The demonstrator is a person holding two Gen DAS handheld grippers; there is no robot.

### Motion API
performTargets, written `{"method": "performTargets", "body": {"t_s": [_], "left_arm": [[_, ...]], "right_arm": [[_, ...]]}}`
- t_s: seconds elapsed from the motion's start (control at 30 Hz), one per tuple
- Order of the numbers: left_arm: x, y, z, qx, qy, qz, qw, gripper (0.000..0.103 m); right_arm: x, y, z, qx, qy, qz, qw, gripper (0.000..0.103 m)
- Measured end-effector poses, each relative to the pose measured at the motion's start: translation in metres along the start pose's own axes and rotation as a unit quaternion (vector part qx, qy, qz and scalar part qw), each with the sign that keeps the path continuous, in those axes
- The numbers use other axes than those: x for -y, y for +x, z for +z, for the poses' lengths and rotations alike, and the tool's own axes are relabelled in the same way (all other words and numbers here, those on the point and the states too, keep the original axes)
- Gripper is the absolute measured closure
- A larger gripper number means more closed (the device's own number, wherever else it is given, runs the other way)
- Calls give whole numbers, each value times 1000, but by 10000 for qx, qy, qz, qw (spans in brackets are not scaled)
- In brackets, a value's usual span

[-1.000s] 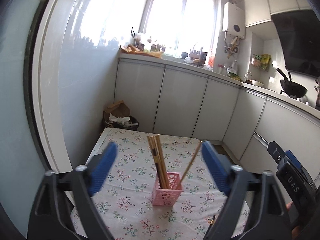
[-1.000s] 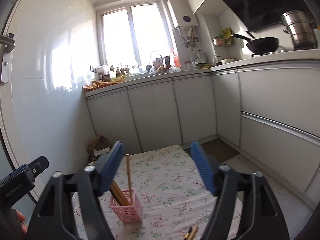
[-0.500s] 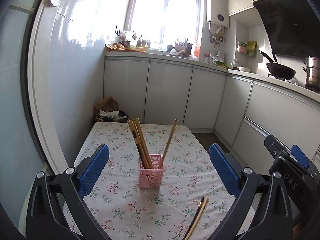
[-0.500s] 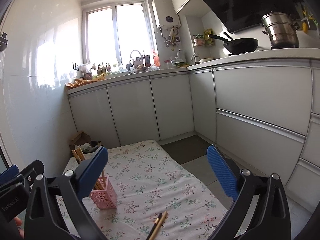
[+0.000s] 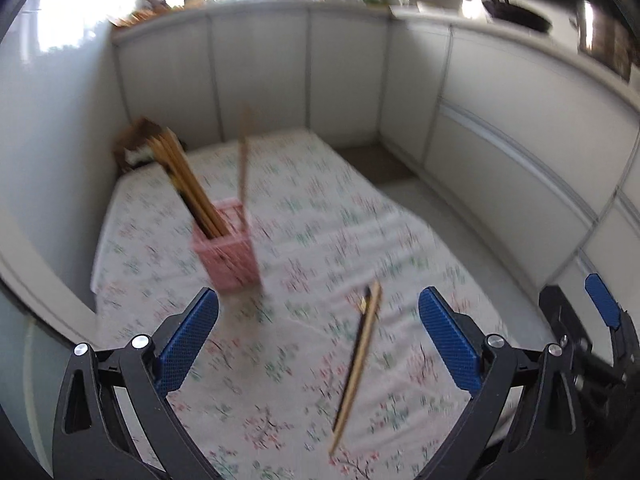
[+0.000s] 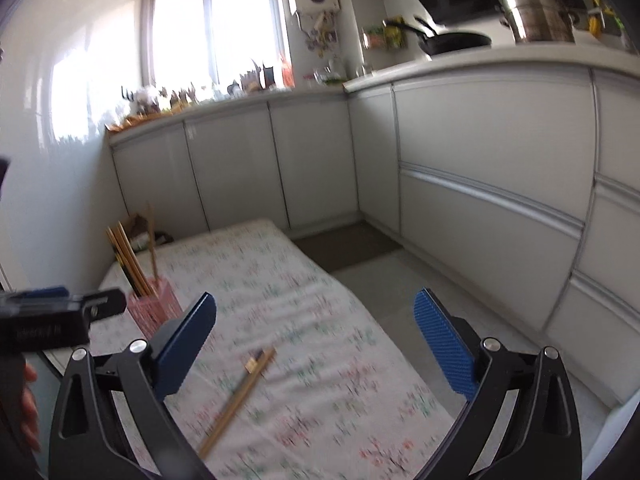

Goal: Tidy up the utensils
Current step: 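Lower the left tool onto the last two chopsticks and close on one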

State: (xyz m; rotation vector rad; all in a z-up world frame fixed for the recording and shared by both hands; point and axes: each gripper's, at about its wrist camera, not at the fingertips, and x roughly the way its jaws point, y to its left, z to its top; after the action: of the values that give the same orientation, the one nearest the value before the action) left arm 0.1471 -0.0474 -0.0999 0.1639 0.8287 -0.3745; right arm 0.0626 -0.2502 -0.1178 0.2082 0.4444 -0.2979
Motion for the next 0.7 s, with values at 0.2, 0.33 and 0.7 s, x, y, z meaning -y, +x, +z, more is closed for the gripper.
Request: {"method": "performTargets", "body": {"t_s": [0.2,0.33,0.7], "left_arm": [[20,91,-5,-1386,-6,-350,9897,7],[23,137,2,-1953,-302,-489,9791,7],[9,191,6,-2609,-789,-293,9617,34]], "right_arm": [[29,21,-37,-368,9,-170,9992,6],[38,30,-36,-444,205,22,9988,6],[50,47,-38,-646,465,-3,9968,6]]}}
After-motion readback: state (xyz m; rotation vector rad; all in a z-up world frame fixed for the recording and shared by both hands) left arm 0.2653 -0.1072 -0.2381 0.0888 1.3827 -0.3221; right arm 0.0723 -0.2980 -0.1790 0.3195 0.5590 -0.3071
